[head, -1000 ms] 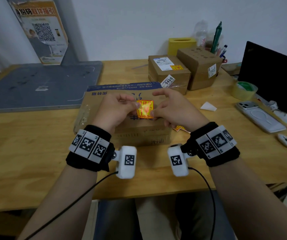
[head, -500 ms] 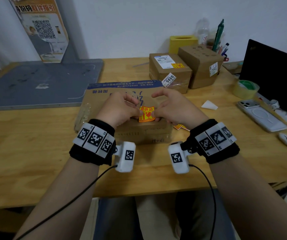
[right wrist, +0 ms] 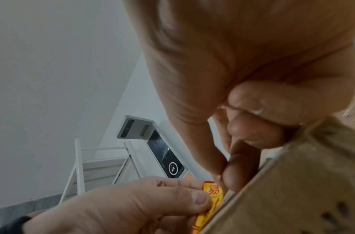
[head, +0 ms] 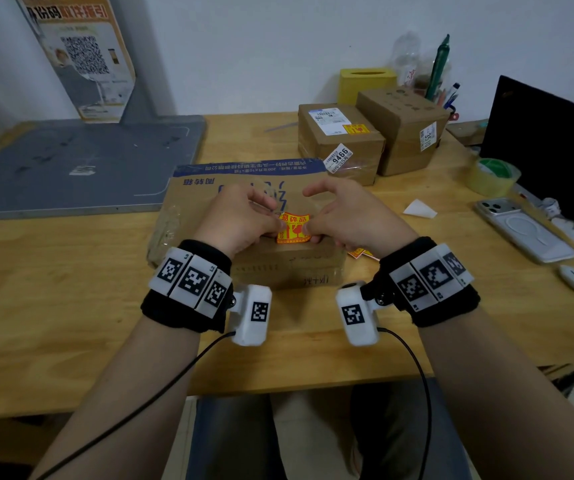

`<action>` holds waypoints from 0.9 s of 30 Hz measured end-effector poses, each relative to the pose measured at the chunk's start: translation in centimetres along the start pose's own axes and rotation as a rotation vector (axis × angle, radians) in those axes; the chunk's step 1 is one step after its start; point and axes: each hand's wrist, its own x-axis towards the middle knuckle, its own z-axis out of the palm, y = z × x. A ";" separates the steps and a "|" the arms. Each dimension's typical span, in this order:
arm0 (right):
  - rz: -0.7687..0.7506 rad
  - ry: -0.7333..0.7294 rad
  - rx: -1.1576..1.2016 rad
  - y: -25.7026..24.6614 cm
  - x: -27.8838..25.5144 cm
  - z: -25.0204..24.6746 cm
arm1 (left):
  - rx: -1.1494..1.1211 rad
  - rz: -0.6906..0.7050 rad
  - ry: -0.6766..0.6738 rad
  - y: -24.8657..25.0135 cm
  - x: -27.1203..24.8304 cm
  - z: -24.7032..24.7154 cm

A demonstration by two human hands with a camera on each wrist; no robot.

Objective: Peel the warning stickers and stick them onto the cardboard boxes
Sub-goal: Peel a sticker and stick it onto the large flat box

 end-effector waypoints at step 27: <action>-0.020 0.013 -0.105 0.1 0.1 0.3 | 0.125 0.019 0.055 -0.3 0.0 0.7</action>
